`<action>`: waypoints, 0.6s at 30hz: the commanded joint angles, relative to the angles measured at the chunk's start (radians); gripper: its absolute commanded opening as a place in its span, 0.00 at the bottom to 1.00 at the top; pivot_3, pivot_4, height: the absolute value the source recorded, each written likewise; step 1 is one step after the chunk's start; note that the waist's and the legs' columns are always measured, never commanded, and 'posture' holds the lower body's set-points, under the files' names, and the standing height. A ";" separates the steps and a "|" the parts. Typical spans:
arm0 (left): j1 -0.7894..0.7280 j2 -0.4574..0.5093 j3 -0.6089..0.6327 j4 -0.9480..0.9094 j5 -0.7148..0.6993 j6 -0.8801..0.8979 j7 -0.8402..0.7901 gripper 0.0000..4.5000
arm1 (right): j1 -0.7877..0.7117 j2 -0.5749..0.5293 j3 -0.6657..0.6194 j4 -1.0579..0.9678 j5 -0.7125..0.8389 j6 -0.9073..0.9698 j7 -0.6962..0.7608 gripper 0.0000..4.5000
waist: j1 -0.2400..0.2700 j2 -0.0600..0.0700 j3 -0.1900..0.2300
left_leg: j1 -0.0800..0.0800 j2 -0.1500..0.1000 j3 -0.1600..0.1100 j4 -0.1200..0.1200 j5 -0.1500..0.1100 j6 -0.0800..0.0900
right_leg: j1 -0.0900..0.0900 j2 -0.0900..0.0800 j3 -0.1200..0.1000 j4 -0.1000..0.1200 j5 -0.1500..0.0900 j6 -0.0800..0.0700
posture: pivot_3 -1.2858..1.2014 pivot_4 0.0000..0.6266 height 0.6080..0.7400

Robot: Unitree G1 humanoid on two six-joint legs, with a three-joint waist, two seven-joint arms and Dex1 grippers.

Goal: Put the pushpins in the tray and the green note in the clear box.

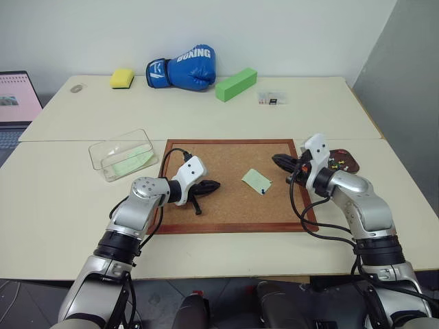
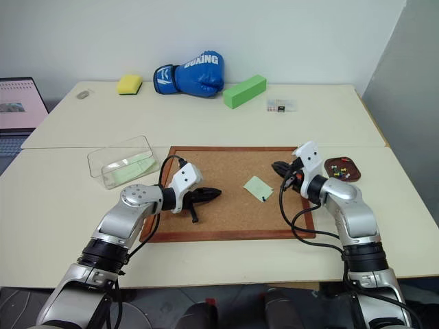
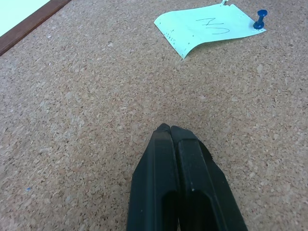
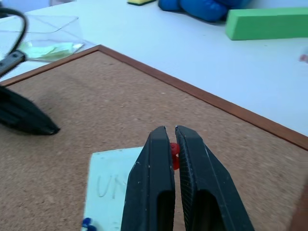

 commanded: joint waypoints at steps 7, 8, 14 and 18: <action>0.025 0.011 -0.026 -0.007 0.013 0.012 -0.023 0.00 | -0.093 -0.119 -0.220 0.272 -0.093 -0.022 -0.304 0.02 | 0.000 0.000 0.000 | 0.000 0.000 0.001 0.000 0.000 0.000 | 0.000 0.000 0.000 0.000 0.000 0.000 | 0.52 0.24 1.00; 0.025 0.011 -0.027 -0.007 0.014 0.011 -0.024 0.00 | -0.104 -0.133 -0.240 0.319 -0.091 -0.020 -0.322 0.02 | 0.000 0.000 0.000 | 0.000 0.000 0.001 -0.001 0.000 0.000 | 0.000 0.000 0.001 0.000 0.000 0.000 | 0.52 0.24 1.00; 0.018 0.012 -0.030 0.002 0.016 0.006 -0.032 0.00 | -0.178 -0.160 -0.293 0.492 -0.064 -0.040 -0.337 0.02 | -0.005 0.000 0.000 | 0.001 0.000 0.002 -0.001 0.000 0.000 | 0.000 0.000 0.002 0.000 0.000 0.000 | 0.52 0.24 1.00; 0.011 0.012 -0.030 0.006 0.017 0.006 -0.035 0.00 | -0.214 -0.146 -0.293 0.558 -0.058 -0.070 -0.328 0.02 | -0.005 0.000 0.000 | 0.001 0.000 0.002 -0.001 0.000 0.000 | 0.000 0.000 0.002 0.000 0.000 0.000 | 0.52 0.24 1.00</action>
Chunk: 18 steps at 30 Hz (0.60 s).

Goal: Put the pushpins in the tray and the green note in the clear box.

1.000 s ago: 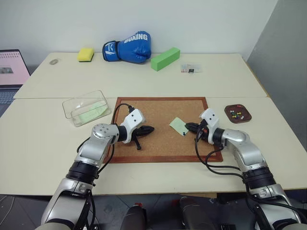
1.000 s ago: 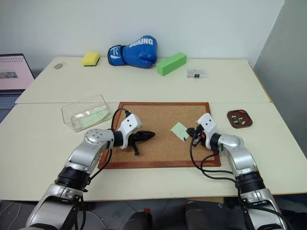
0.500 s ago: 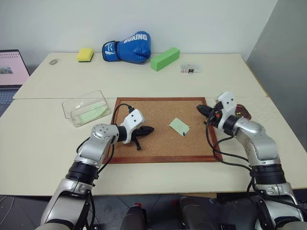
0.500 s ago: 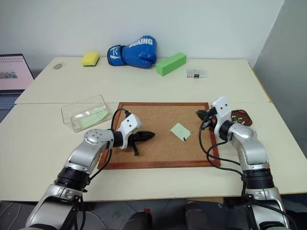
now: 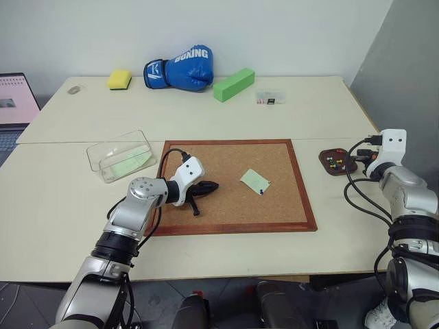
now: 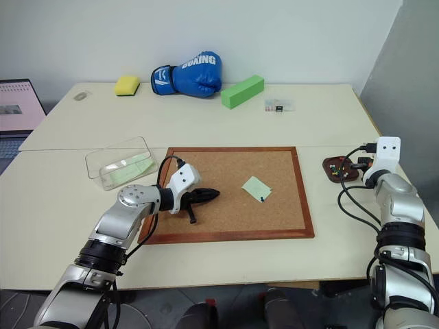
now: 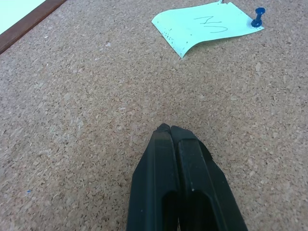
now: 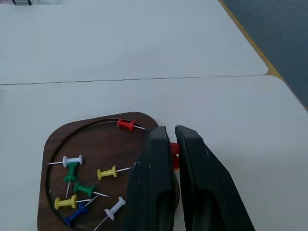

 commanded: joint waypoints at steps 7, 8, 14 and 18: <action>0.017 0.009 -0.024 -0.006 0.014 0.016 -0.017 0.00 | -0.052 0.041 -0.011 0.079 0.018 -0.046 -0.011 0.02 | 0.001 0.000 0.000 | -0.001 0.000 0.000 0.000 0.000 0.000 | 0.000 0.000 0.000 -0.001 0.000 0.000 | 0.52 0.24 1.00; 0.019 0.009 -0.023 -0.009 0.014 0.017 -0.017 0.00 | -0.048 0.046 -0.011 0.084 0.019 -0.039 -0.013 0.02 | 0.001 0.000 0.000 | -0.001 0.000 0.000 0.000 0.000 0.000 | 0.000 0.000 0.000 -0.001 0.000 0.000 | 0.52 0.24 1.00; 0.024 0.013 -0.022 -0.017 0.014 0.022 -0.014 0.00 | -0.007 0.080 -0.004 0.058 0.022 -0.005 -0.013 0.02 | 0.000 0.000 0.000 | 0.000 0.000 0.000 0.000 0.000 0.000 | 0.000 0.000 0.000 0.000 0.000 0.000 | 0.52 0.24 1.00; 0.024 0.014 -0.023 -0.017 0.015 0.023 -0.014 0.00 | 0.003 0.080 -0.005 0.048 0.023 -0.008 -0.015 0.07 | 0.000 0.000 0.000 | 0.000 0.000 0.000 0.000 0.000 0.000 | 0.000 0.000 -0.001 -0.001 0.000 0.000 | 0.52 0.24 1.00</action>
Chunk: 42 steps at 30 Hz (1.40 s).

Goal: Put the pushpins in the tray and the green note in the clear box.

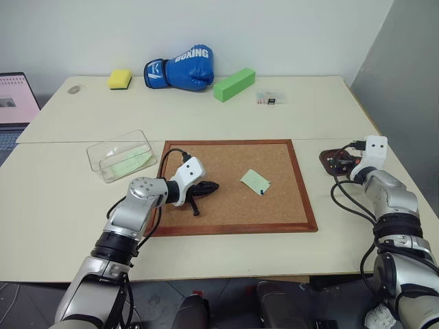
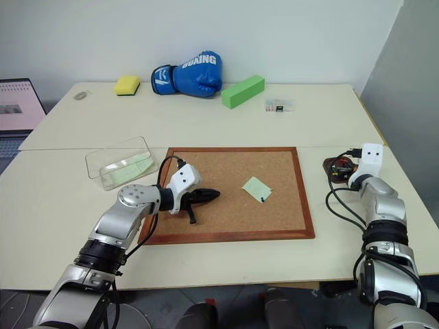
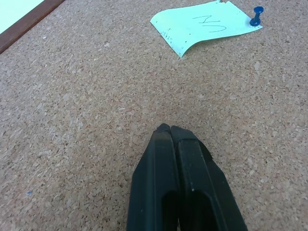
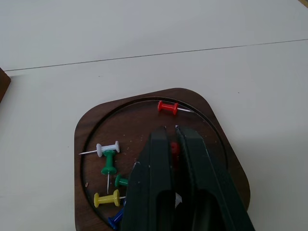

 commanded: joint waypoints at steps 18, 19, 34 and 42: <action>0.009 -0.001 -0.028 0.013 0.019 0.007 -0.008 0.00 | 0.019 -0.020 0.015 -0.237 0.020 -0.092 0.083 0.51 | 0.000 0.000 0.000 | 0.000 0.000 0.000 0.000 0.000 0.000 | 0.000 0.000 0.000 0.000 0.000 0.000 | 0.52 0.24 1.00; 0.009 -0.001 -0.028 0.013 0.019 0.007 -0.008 0.00 | 0.015 -0.022 0.019 -0.261 0.022 -0.091 0.093 0.51 | 0.000 0.000 0.000 | 0.000 0.000 0.000 0.000 0.000 0.000 | 0.000 0.000 0.000 0.000 0.000 0.000 | 0.52 0.24 1.00; 0.004 -0.004 -0.027 0.020 0.018 -0.001 -0.008 0.00 | 0.270 -0.076 0.290 -0.782 0.139 0.065 0.486 0.51 | 0.004 0.000 0.000 | 0.000 0.000 -0.001 0.000 0.000 0.000 | 0.000 0.000 -0.001 0.000 0.000 0.000 | 0.52 0.24 1.00; -0.004 -0.010 -0.032 0.028 0.022 -0.007 -0.009 0.00 | 0.295 -0.016 0.388 -0.801 0.121 0.055 0.488 0.51 | 0.004 0.000 0.000 | 0.000 0.000 -0.001 0.001 0.000 0.000 | 0.000 0.000 -0.001 0.001 0.000 0.000 | 0.52 0.24 1.00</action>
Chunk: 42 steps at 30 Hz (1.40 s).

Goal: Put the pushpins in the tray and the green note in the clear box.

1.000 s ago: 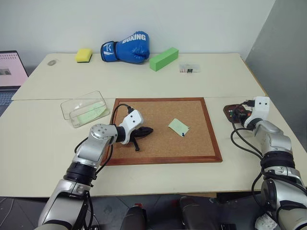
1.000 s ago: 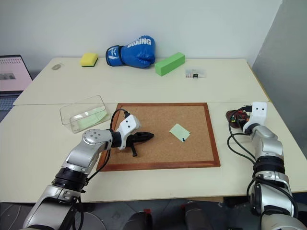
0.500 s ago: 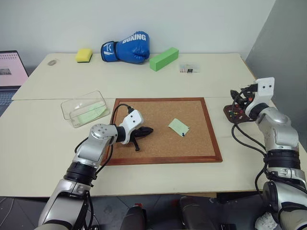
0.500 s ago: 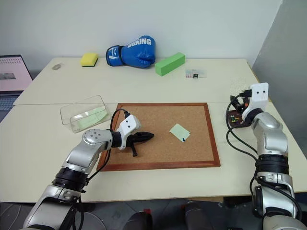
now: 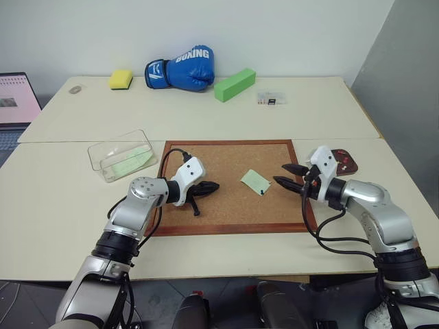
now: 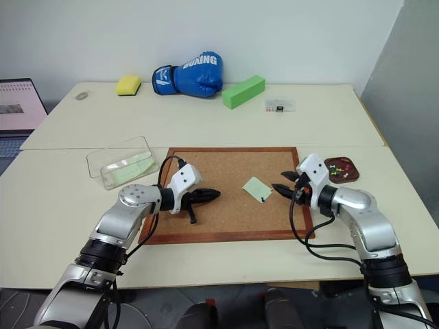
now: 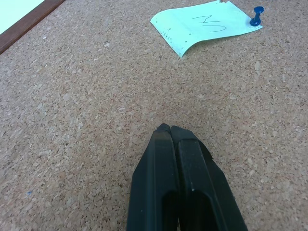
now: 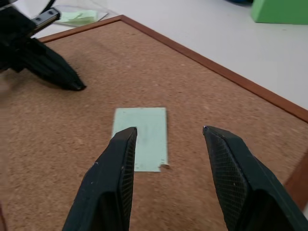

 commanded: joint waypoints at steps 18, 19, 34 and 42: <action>0.017 0.003 -0.023 -0.006 0.017 0.014 -0.005 0.00 | -0.022 0.084 0.154 0.099 -0.081 -0.059 0.036 0.38 | 0.002 0.000 0.000 | 0.000 0.000 0.000 0.000 0.000 0.000 | 0.000 0.000 0.000 0.000 0.000 0.000 | 0.52 0.24 1.00; 0.020 0.004 -0.022 -0.010 0.017 0.015 -0.005 0.00 | -0.023 0.086 0.151 0.105 -0.082 -0.061 0.035 0.33 | 0.002 0.000 0.000 | 0.000 0.000 0.000 0.000 0.000 0.000 | 0.000 0.000 0.000 0.000 0.000 0.000 | 0.52 0.24 1.00; 0.025 0.011 -0.024 -0.018 0.016 0.021 -0.012 0.00 | -0.039 0.101 0.074 0.088 -0.043 -0.038 0.015 0.00 | 0.002 0.000 0.000 | 0.000 0.000 0.000 0.000 0.000 0.000 | 0.000 0.000 0.000 0.000 0.000 0.000 | 0.52 0.24 1.00; 0.020 0.011 -0.027 -0.014 0.018 0.021 -0.015 0.00 | -0.072 0.081 0.035 0.022 -0.008 0.001 0.013 0.00 | 0.001 0.000 0.000 | 0.000 0.000 0.000 0.000 0.000 0.000 | 0.000 0.000 0.000 0.000 0.000 0.000 | 0.52 0.24 1.00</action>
